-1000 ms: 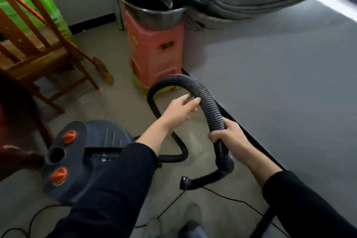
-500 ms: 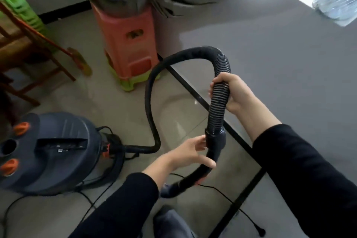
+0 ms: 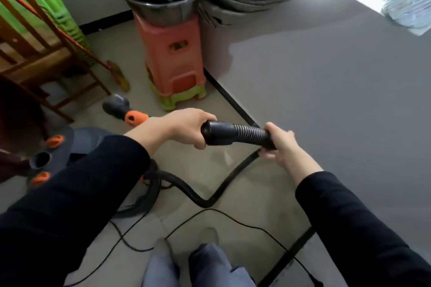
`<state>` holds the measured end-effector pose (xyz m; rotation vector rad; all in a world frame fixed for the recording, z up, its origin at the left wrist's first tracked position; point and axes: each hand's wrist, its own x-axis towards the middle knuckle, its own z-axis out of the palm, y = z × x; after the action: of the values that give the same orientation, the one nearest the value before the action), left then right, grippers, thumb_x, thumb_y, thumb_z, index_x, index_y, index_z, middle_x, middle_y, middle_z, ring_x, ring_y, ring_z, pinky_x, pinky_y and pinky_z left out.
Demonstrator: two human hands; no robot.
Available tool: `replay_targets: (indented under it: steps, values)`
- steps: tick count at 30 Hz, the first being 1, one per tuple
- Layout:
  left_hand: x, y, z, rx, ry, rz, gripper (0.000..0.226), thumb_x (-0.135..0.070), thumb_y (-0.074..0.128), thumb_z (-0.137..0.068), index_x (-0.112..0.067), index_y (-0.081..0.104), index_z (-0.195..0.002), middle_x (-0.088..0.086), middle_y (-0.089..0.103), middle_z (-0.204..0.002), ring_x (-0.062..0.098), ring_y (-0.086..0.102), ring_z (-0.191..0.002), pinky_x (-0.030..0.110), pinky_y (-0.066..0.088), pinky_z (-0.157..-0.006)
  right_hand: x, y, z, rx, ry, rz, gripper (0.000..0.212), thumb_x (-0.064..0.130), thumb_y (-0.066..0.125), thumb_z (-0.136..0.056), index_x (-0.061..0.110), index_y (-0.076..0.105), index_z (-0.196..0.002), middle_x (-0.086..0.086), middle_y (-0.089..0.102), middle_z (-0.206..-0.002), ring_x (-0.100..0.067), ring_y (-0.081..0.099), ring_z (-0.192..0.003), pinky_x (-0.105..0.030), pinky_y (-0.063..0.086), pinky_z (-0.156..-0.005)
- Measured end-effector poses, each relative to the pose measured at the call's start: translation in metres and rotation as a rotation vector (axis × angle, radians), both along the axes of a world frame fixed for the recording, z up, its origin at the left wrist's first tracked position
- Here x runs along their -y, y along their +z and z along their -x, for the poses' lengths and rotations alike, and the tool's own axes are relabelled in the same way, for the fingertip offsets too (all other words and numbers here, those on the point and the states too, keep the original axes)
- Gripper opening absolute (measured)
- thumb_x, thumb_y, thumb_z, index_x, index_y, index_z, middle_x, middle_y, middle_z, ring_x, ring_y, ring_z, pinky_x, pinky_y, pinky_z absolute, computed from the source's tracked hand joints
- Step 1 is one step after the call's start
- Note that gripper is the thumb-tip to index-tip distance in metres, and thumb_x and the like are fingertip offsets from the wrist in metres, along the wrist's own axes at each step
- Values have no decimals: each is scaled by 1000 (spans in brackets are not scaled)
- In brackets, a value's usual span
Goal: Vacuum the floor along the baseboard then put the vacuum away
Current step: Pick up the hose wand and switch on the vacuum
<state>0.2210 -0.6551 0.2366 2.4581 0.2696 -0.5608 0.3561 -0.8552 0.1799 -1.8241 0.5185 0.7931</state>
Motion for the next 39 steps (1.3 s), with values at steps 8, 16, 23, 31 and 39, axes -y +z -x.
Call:
replay_targets:
  steps: [8,16,23,31,39]
  values:
    - [-5,22,-21,30,-334,-294,35,-18,66,-67,-35,51,-94,-10,56,-77,14,55,-73,27,42,-60,12,23,14,198,1154,-42,48,10,62,-53,9,67,-101,1,64,-82,-13,56,-75,-22,43,-62]
    - [-6,3,-13,154,-301,-281,32,-17,62,-73,-33,53,-98,-10,57,-77,16,55,-73,30,46,-64,8,28,40,245,1002,9,17,5,72,-62,10,55,-64,-6,56,-54,-20,52,-46,-30,46,-52]
    - [1,13,-26,233,-402,-385,26,-15,58,-75,-31,50,-94,-13,50,-73,17,55,-78,34,46,-74,-16,46,68,798,1002,261,47,36,75,-68,24,46,-103,5,61,-83,-22,58,-74,-33,50,-66]
    - [-32,-43,18,712,369,-428,40,-3,71,-71,-14,65,-109,17,45,-139,37,21,-138,64,10,-111,-50,30,73,756,919,210,34,35,75,-61,21,53,-82,5,60,-74,-15,59,-68,-28,46,-57]
    - [-81,-79,100,583,657,-67,58,-1,69,-82,-17,52,-136,9,25,-157,30,28,-143,41,39,-108,-140,-1,125,844,1140,424,40,37,71,-67,16,45,-89,0,58,-79,-30,57,-75,-33,43,-61]
